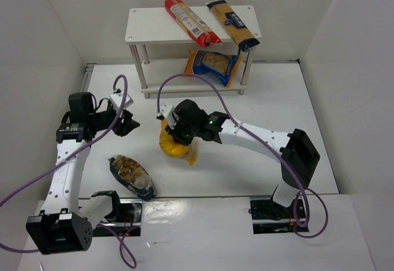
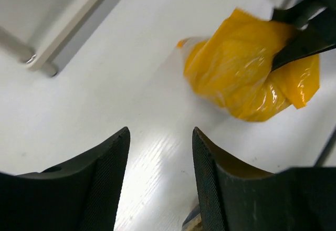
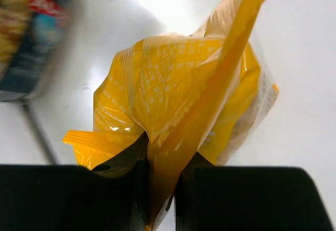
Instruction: Place and organize the pasta boxes and bags onto the shelf
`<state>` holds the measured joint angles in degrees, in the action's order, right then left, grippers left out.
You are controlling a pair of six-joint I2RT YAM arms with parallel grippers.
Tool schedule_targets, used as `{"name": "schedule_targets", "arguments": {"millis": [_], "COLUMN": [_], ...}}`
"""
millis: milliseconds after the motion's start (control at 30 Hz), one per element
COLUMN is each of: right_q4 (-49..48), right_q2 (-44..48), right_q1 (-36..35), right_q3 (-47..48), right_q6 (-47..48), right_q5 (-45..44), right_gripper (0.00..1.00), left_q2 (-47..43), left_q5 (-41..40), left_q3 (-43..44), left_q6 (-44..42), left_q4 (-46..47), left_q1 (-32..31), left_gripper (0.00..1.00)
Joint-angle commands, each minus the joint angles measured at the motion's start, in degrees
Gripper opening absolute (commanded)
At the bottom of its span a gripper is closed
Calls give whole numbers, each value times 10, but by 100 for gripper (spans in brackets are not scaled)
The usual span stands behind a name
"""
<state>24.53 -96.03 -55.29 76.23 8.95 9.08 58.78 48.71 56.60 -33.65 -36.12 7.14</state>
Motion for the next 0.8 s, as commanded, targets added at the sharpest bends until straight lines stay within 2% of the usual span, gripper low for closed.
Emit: {"name": "schedule_targets", "arguments": {"millis": [0, 33, 200, 500, 767], "right_q4": [-17, -25, -61, -163, -279], "right_q2": [13, 13, 1, -10, -15], "right_q1": [5, 5, -44, -166, -185], "right_q3": [-14, -14, -27, -79, -120], "right_q6": [65, 81, 138, 271, 392], "right_q5": [-150, -165, -303, -501, -598], "right_gripper": [0, 0, 0, 0, 0], "left_q2": [-28, -38, -64, -102, -107], "left_q5": [-121, -169, -262, -297, -348], "left_q3": [-15, -22, -45, -63, -69], "left_q6": [105, 130, 171, 188, 199], "left_q4": [61, 71, 83, 98, 114], "left_q1": [5, 5, 5, 10, 10], "left_gripper": [58, 58, 58, 58, 56]}}
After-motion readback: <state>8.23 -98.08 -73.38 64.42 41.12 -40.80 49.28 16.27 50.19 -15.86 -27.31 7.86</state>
